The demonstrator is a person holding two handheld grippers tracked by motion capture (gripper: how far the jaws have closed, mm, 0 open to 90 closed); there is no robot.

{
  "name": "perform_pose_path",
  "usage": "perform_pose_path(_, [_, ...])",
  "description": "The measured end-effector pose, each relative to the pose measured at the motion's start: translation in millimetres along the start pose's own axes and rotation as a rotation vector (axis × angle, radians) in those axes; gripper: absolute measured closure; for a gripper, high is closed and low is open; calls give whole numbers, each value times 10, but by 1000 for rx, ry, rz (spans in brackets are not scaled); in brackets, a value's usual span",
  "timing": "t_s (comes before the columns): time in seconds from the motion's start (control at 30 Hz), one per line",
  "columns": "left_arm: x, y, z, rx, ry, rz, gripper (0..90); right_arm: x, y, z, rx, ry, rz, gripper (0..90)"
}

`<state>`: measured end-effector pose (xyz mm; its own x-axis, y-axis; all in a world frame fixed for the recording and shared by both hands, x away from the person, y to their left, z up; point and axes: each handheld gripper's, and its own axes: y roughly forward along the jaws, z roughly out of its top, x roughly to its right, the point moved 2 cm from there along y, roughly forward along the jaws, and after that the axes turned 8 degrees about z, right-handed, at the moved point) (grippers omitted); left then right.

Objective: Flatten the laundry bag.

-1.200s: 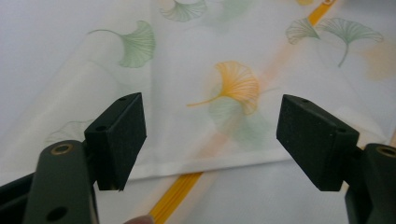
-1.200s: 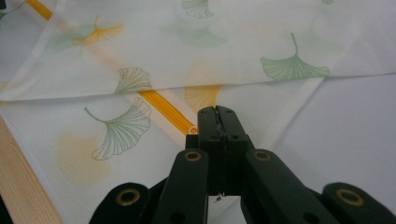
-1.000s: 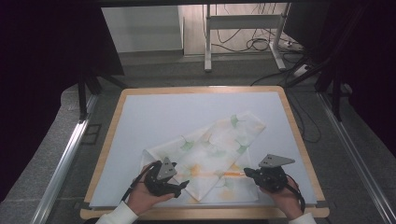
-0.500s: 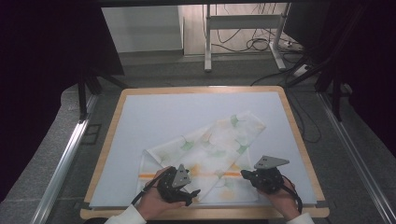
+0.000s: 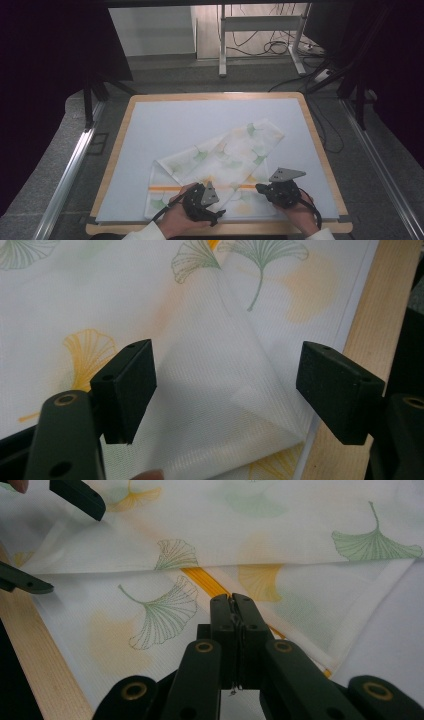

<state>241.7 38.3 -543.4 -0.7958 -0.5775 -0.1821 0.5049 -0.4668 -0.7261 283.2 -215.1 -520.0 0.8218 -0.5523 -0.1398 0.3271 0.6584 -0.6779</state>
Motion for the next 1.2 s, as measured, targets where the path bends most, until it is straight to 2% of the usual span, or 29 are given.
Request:
perform_pose_path(0.03, [-12,20,-13,-17,-2,-1,255,1,1,-2,-2,-1,0,878])
perform_pose_path(0.17, [-39,27,-26,-12,-29,-9,273,-1,1,-3,-4,-2,-1,875])
perform_pose_path(0.3, [-77,28,-32,-17,-60,-44,387,-1,4,-4,-7,-4,-4,870])
perform_pose_path(0.33, [-95,29,-35,-18,-64,-49,387,-1,5,-4,-8,-4,-5,870])
perform_pose_path(0.37, [-132,28,-43,-17,-78,-55,439,-1,8,-6,-10,-5,-6,869])
perform_pose_path(0.47, [-166,23,-51,-18,-84,-54,534,0,9,-7,-12,-7,-8,868])
perform_pose_path(0.5, [-180,21,-53,-15,-90,-43,578,-4,12,-6,-12,-7,-8,868])
perform_pose_path(0.53, [-180,21,-53,-15,-90,-43,616,-4,12,-6,-12,-7,-8,868])
perform_pose_path(0.57, [-183,20,-53,-14,-91,-44,616,-6,14,-5,-13,-7,-8,867])
perform_pose_path(0.63, [-184,16,-47,-18,-83,-47,724,-13,17,-4,-14,-9,-6,867])
perform_pose_path(0.7, [-185,17,-45,-19,-80,-47,752,-14,19,-3,-14,-10,-6,867])
perform_pose_path(0.77, [-194,25,-43,-13,-84,-52,824,-24,22,-2,-15,-8,-2,867])
perform_pose_path(1.0, [-221,23,-47,-9,-83,-48,869,-36,39,-1,-20,-14,0,866])
perform_pose_path(1.2, [-273,-16,-42,19,-108,-42,888,-46,45,3,-21,-15,4,865])
